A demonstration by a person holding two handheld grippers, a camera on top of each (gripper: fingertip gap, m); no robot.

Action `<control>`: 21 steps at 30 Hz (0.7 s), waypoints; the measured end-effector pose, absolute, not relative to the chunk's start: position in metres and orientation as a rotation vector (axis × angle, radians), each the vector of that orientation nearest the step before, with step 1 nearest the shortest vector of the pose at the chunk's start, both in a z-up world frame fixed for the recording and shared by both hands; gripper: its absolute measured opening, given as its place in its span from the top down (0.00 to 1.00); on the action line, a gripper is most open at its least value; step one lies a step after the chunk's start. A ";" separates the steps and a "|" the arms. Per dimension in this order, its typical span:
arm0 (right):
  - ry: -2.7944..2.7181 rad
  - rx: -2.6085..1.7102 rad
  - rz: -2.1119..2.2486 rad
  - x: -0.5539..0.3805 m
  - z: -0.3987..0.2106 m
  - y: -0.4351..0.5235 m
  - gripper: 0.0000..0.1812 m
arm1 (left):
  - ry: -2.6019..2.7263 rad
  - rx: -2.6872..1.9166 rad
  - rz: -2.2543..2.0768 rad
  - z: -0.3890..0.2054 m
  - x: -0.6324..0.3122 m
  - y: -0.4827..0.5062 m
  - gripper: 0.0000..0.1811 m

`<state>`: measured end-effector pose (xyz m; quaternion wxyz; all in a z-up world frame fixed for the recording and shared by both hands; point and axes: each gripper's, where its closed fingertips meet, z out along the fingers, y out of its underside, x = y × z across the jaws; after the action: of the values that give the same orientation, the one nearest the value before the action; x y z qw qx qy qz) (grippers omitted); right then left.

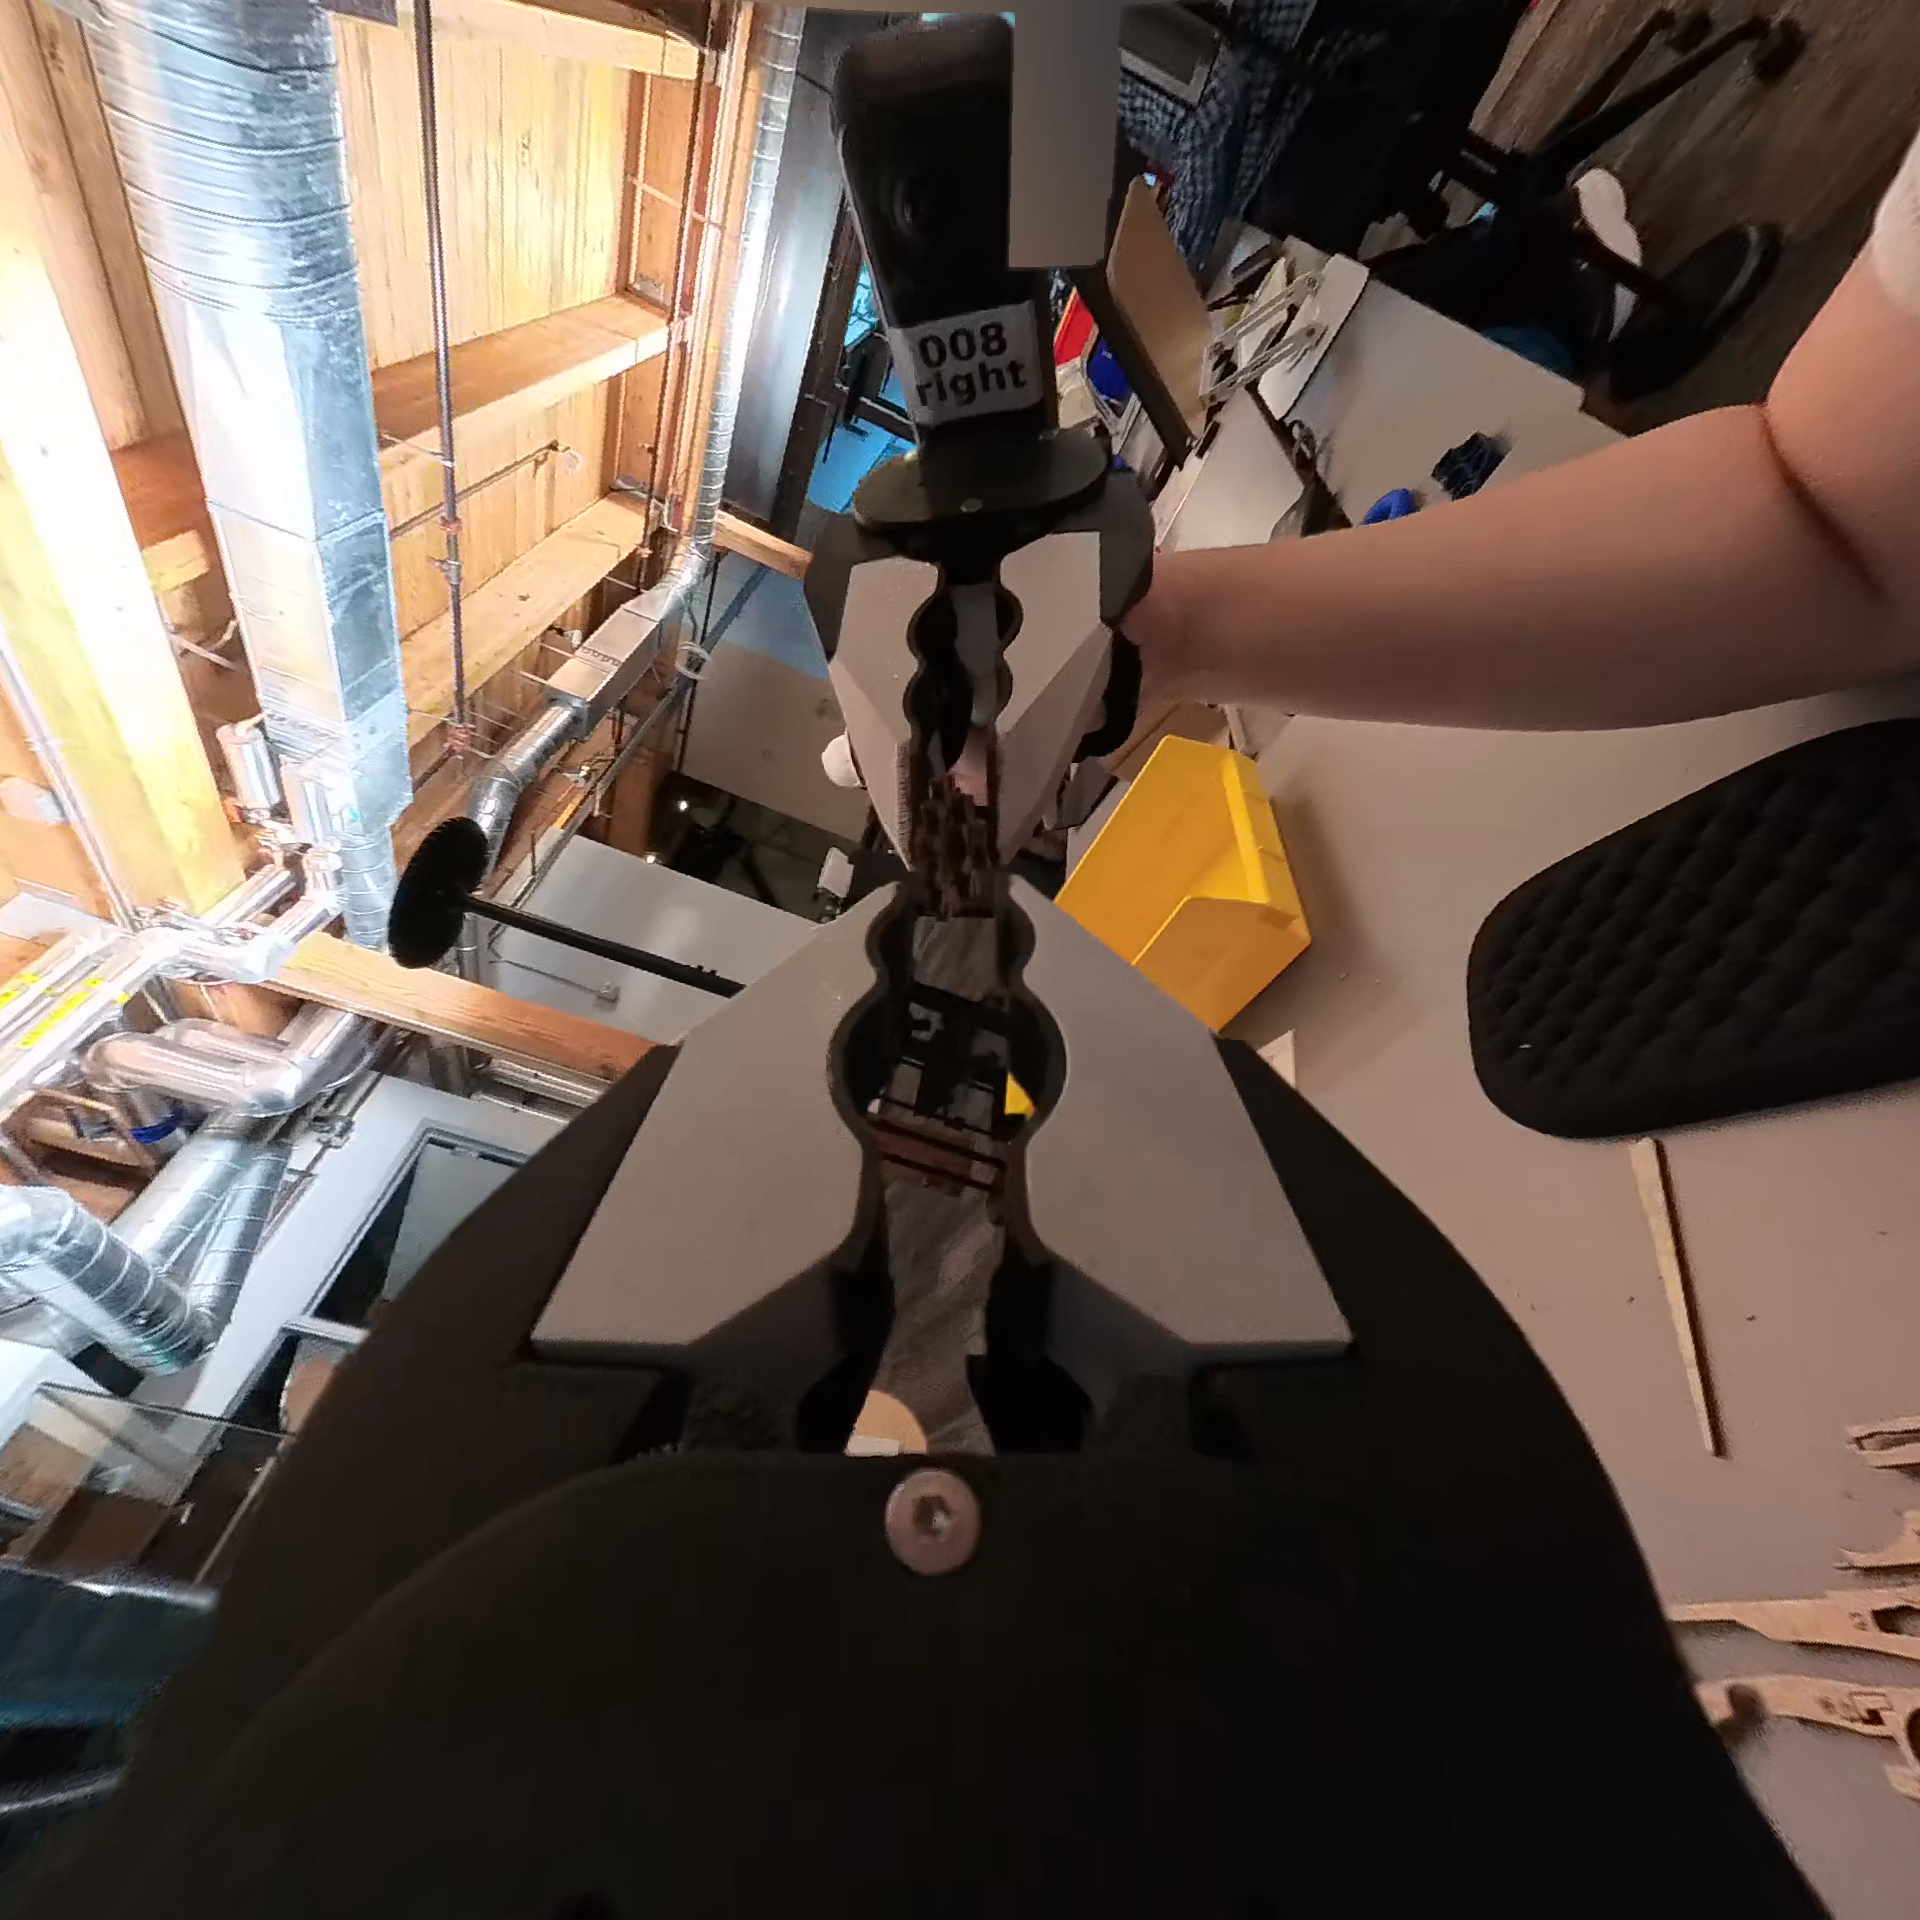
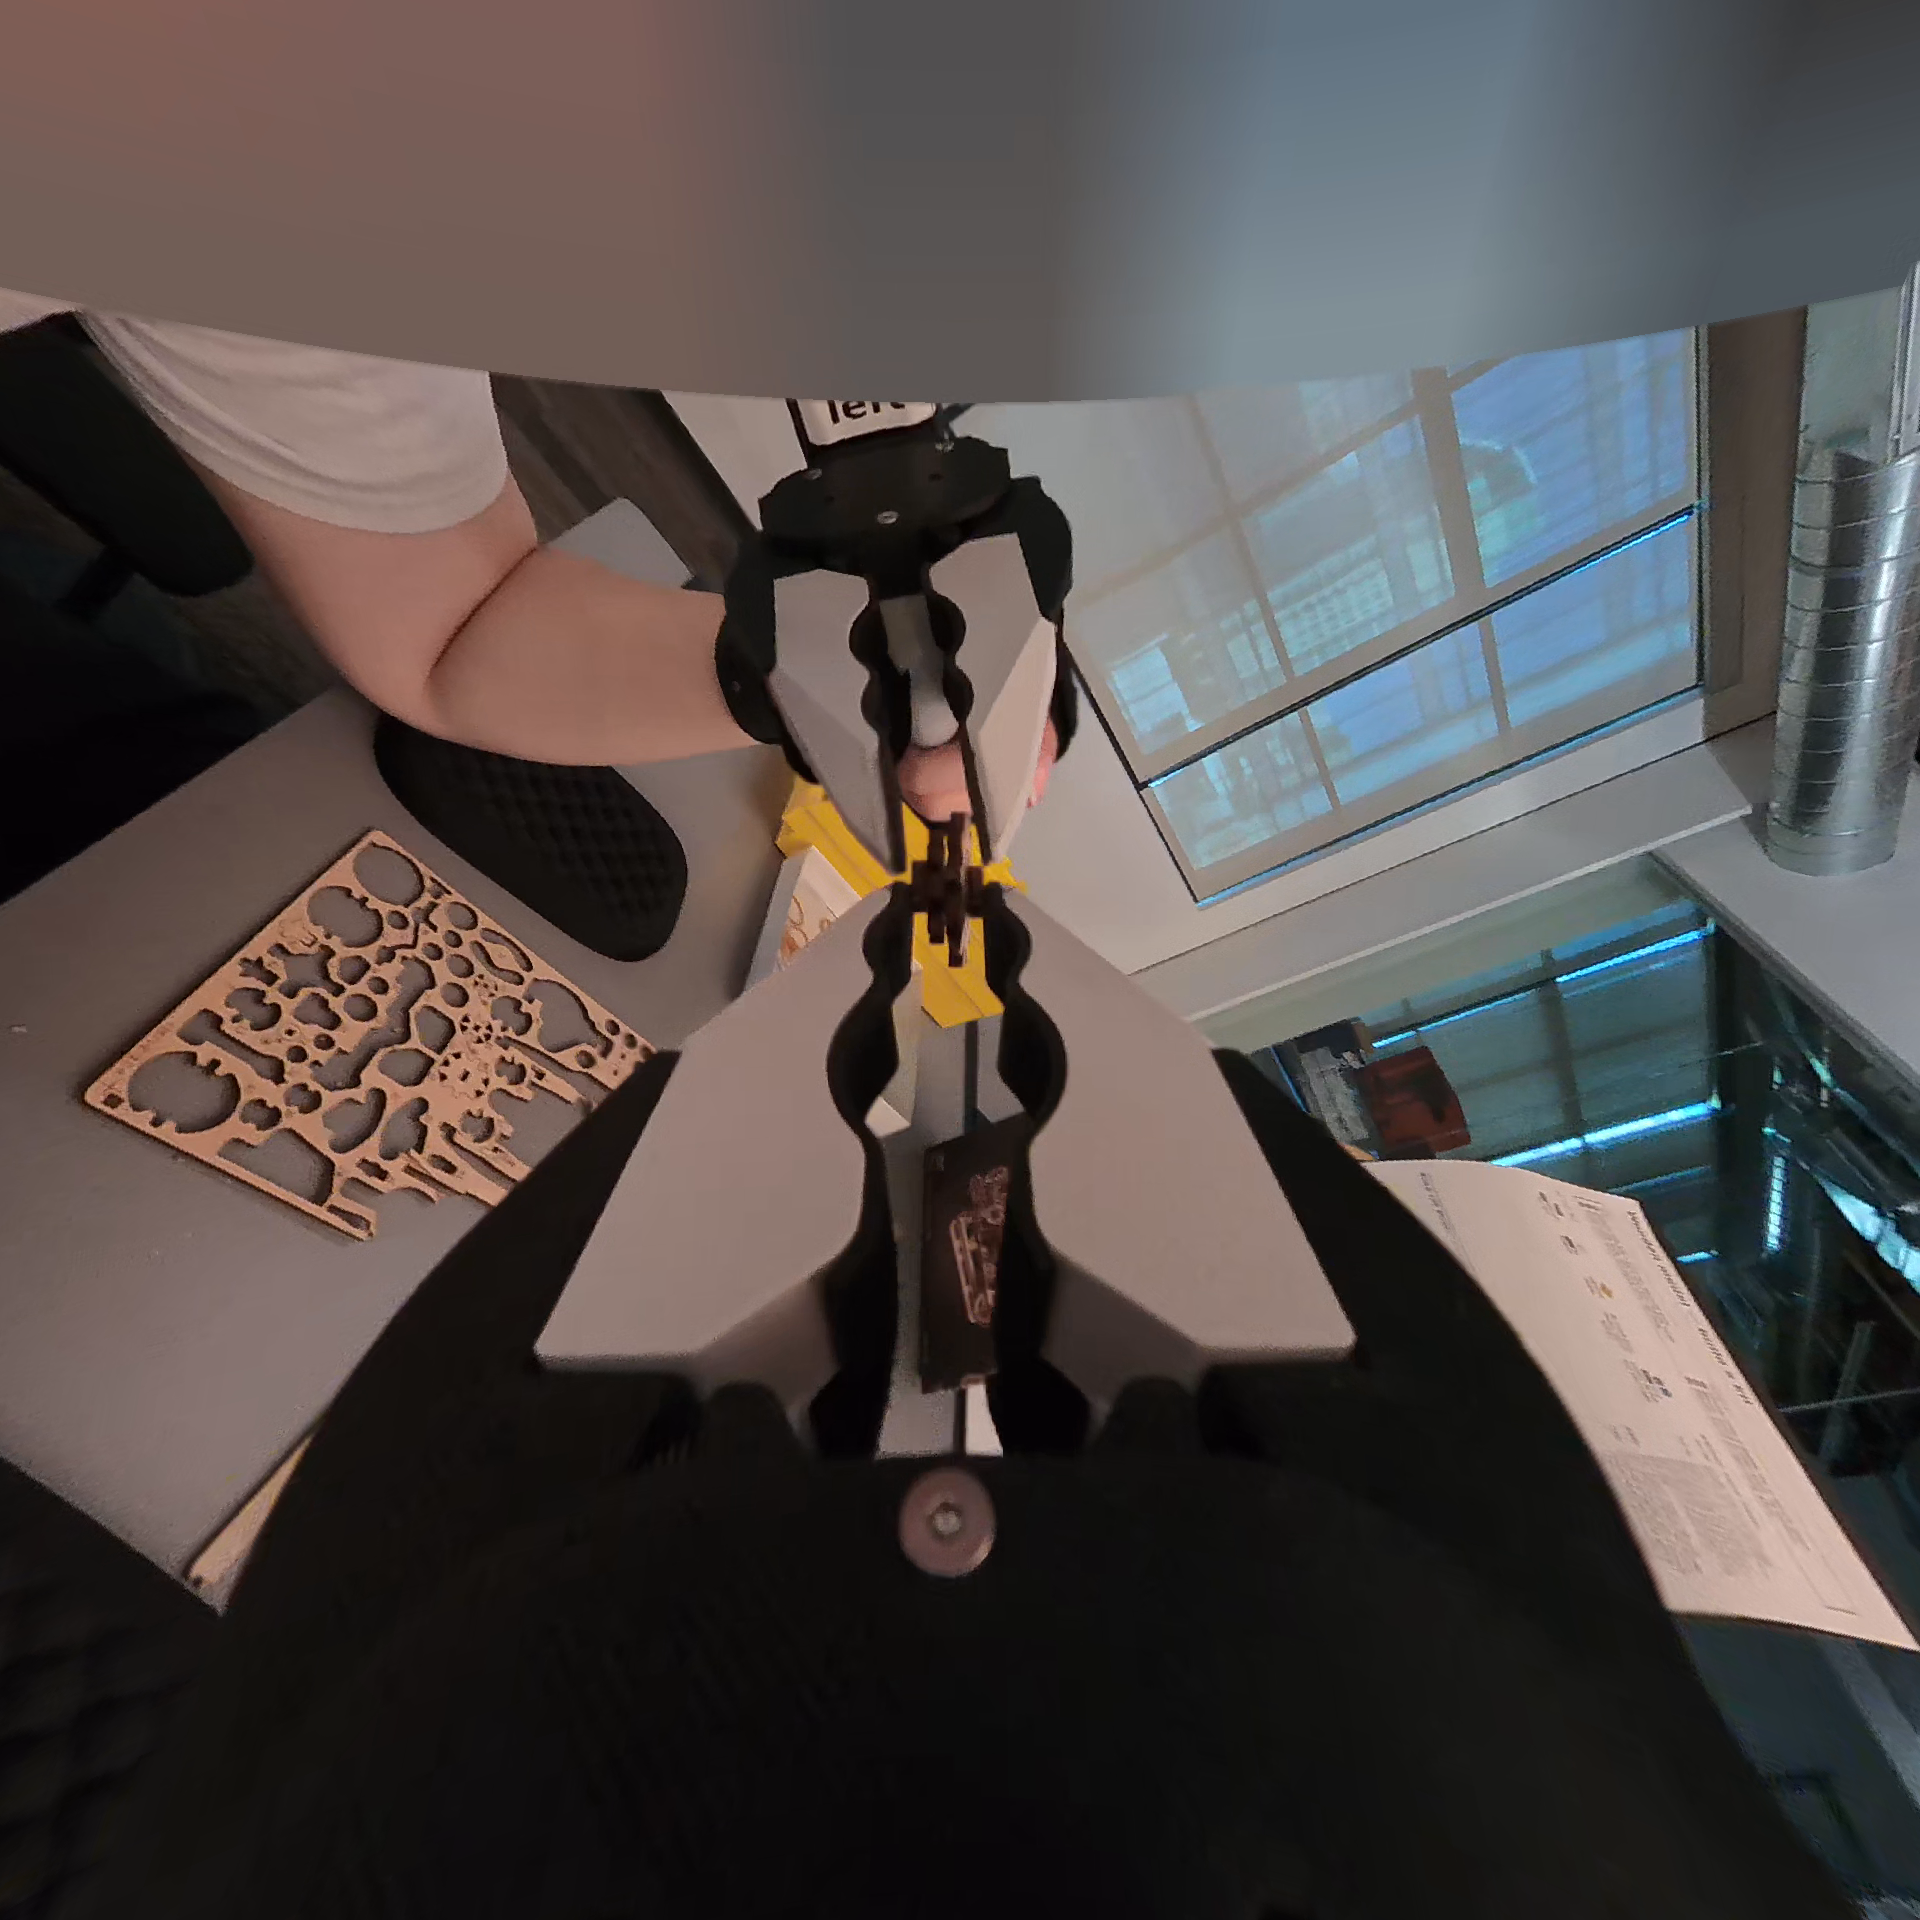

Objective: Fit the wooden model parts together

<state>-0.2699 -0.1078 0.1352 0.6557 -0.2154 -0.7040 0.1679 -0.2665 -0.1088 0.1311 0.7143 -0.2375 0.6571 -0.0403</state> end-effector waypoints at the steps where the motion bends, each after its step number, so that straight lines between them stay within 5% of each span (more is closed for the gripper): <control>1: -1.601 -0.492 0.397 -0.271 0.134 -0.108 0.93 | 1.453 -0.533 -0.087 0.131 -0.266 -0.108 0.92; 21: -1.627 -0.508 0.479 -0.275 0.128 -0.107 0.93 | 1.489 -0.567 -0.129 0.126 -0.268 -0.106 0.97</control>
<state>-0.2753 -0.1065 0.1284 0.6331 -0.2223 -0.7113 0.2095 -0.2679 -0.1064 0.1263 0.6973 -0.2545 0.6676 -0.0578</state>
